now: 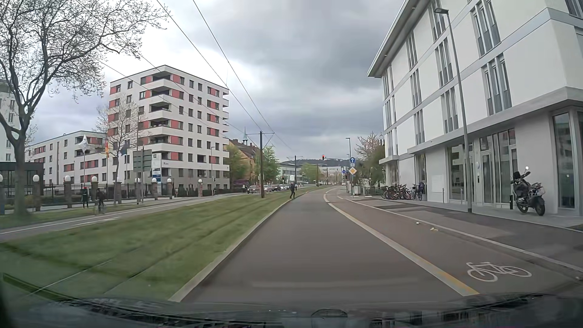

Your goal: Follow the waypoints while adhering to traffic rules and regulations

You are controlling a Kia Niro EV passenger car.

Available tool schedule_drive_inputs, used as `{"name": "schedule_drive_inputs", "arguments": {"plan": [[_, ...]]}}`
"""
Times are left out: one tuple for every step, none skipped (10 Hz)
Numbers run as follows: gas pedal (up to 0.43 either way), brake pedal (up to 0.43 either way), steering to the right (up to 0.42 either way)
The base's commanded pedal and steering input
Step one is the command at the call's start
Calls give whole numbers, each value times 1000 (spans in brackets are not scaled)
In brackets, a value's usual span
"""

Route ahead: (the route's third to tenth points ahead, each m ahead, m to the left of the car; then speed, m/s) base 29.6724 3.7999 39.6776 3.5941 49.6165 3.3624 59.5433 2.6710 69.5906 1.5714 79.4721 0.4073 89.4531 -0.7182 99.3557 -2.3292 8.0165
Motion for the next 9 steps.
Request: {"name": "schedule_drive_inputs", "arguments": {"plan": [[28,0,6],[28,0,6],[28,0,6],[8,0,6],[8,0,6],[8,0,5],[8,0,5],[8,0,5],[8,0,5]]}}
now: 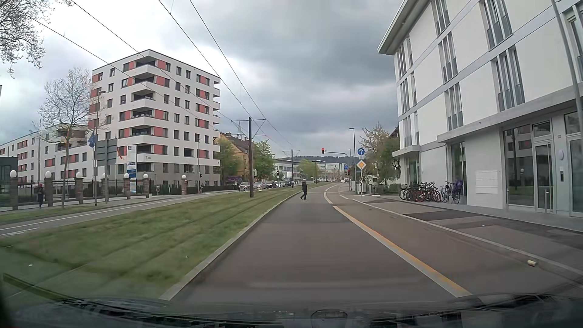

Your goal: Follow the waypoints while adhering to traffic rules and regulations

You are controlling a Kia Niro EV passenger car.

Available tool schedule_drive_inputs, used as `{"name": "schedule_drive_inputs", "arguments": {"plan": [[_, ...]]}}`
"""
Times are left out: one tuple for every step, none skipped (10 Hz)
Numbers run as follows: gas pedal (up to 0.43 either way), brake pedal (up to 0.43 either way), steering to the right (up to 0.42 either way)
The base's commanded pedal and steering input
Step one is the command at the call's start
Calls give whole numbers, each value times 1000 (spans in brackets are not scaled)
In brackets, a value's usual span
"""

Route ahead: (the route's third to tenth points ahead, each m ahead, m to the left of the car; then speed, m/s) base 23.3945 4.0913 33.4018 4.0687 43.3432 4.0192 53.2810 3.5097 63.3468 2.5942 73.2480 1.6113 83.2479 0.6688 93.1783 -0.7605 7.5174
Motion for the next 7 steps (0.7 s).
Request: {"name": "schedule_drive_inputs", "arguments": {"plan": [[8,0,4],[8,0,4],[8,0,4],[8,0,4],[8,0,4],[8,0,4],[8,0,4]]}}
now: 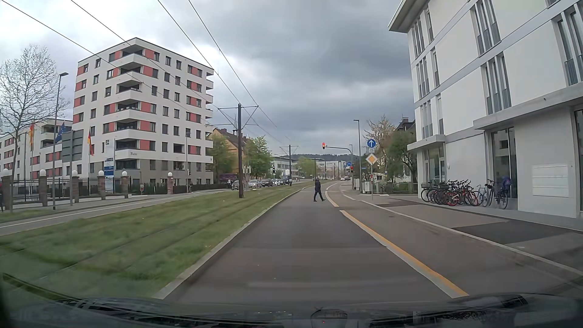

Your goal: Follow the waypoints while adhering to traffic rules and regulations

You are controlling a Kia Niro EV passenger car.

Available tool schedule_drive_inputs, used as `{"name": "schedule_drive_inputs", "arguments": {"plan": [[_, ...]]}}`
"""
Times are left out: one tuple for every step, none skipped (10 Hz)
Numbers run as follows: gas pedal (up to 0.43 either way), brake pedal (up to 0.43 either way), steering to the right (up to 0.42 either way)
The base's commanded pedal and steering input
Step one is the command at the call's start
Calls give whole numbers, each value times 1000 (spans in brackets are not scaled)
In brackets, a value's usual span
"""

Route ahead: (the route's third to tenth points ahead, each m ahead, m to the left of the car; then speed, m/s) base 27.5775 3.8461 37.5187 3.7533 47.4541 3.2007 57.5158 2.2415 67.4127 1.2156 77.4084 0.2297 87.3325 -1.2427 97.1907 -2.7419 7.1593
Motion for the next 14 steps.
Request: {"name": "schedule_drive_inputs", "arguments": {"plan": [[8,0,4],[8,0,4],[39,0,4],[87,0,4],[118,0,4],[169,0,4],[169,0,4],[177,0,4],[177,0,4],[177,0,4],[177,0,3],[177,0,3],[177,0,3],[177,0,3]]}}
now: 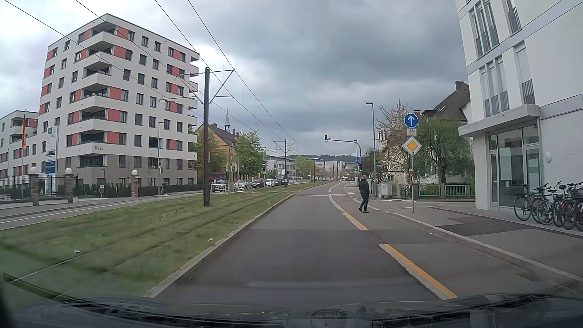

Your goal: Follow the waypoints while adhering to traffic rules and regulations

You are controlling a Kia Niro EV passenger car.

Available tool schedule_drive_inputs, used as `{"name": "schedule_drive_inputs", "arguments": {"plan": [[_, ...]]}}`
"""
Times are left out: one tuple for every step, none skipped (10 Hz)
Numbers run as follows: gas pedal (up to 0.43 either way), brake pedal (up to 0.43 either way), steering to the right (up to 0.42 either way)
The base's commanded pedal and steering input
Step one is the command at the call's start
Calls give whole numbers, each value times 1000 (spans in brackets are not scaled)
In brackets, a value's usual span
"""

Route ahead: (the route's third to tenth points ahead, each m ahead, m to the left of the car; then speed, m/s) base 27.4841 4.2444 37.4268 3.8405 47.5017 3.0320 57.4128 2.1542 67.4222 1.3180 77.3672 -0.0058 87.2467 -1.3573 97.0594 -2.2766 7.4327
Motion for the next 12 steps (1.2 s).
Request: {"name": "schedule_drive_inputs", "arguments": {"plan": [[189,0,3],[189,0,3],[189,0,3],[197,0,3],[209,0,3],[209,0,3],[209,0,3],[209,0,3],[209,0,3],[209,0,3],[209,0,3],[209,0,3]]}}
